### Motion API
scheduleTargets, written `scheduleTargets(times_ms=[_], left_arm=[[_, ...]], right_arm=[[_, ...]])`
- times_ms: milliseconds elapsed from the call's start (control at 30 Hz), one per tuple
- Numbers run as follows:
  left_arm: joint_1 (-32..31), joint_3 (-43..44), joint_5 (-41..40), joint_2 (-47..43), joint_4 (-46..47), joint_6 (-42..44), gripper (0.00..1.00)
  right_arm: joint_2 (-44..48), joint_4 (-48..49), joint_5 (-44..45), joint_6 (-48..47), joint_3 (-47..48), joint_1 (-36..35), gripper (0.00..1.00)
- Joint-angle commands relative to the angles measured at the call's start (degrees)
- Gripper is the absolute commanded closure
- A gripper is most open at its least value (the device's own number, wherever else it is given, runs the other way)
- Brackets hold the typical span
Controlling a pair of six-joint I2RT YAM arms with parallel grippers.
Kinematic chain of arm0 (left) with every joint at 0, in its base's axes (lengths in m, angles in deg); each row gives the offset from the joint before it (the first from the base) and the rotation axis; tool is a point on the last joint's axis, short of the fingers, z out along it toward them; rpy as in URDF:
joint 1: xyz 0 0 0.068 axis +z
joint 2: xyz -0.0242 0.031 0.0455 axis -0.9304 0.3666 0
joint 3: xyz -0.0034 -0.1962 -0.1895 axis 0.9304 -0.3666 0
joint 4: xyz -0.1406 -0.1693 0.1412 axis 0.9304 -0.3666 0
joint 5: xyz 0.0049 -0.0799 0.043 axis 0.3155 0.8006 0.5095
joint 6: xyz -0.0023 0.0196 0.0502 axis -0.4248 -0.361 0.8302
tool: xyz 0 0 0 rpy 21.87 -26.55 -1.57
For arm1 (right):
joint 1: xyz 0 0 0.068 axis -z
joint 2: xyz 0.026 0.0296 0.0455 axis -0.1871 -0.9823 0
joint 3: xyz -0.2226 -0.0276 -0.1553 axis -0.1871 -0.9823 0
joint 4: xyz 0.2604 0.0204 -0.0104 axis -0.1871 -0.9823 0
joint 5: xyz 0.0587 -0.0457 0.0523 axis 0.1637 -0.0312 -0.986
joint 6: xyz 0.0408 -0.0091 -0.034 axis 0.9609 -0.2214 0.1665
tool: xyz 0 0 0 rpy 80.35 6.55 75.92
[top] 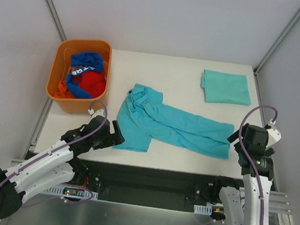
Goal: Fold and stack the t-shirts
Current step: Flatten out the tshirt
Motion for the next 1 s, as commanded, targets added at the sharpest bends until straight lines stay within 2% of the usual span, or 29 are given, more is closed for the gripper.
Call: scheduleTargets(times_ms=[0, 167, 200, 300, 500, 567, 600, 633, 667, 833, 967], left_arm=[[0.32, -1.52, 0.94, 5.25, 0.99, -6.99, 0.02], [0.32, -0.82, -0.11, 14.64, 2.22, -8.31, 0.15], [0.32, 0.23, -0.11, 16.06, 2.40, -8.14, 0.24], [0.32, 2.16, 0.07, 21.07, 2.84, -7.35, 0.37], [0.32, 5.41, -0.11, 29.68, 3.27, -5.86, 0.52], [0.23, 6.30, 1.12, 32.23, 3.80, -4.37, 0.60], [0.23, 7.17, 1.38, 33.11, 4.06, -3.75, 0.68], [0.14, 7.53, 1.56, 33.64, 4.42, -3.05, 0.81], [0.14, 7.97, 1.04, 34.61, 4.42, -2.09, 1.00], [0.75, 11.13, -4.94, 36.72, 4.51, 0.73, 1.00], [2.16, 13.77, -5.47, 39.27, 4.60, 1.09, 1.00]], right_arm=[[-1.54, -0.19, -2.16, 0.38, -1.15, 0.25, 0.03], [-5.59, -0.02, -4.01, -0.58, -1.06, 0.25, 0.03], [-5.85, 0.16, -4.37, -0.93, -1.06, 0.25, 0.03], [-6.30, 0.16, -4.20, -0.94, -1.06, 0.25, 0.03], [-4.98, 0.33, -3.67, -0.85, -1.59, 0.25, 0.03], [-4.80, 0.33, -3.32, -0.76, -1.68, 0.25, 0.03], [-4.80, 0.42, -3.14, -0.59, -1.68, 0.34, 0.03], [-4.80, 0.51, -3.05, -0.58, -1.76, 0.25, 0.03], [-4.98, 0.51, -2.97, -0.50, -1.85, 0.25, 0.03], [-7.43, -0.63, -4.37, -0.41, -1.24, 0.25, 0.03], [-9.89, -6.85, -8.40, 1.70, -0.88, 0.25, 0.03]])
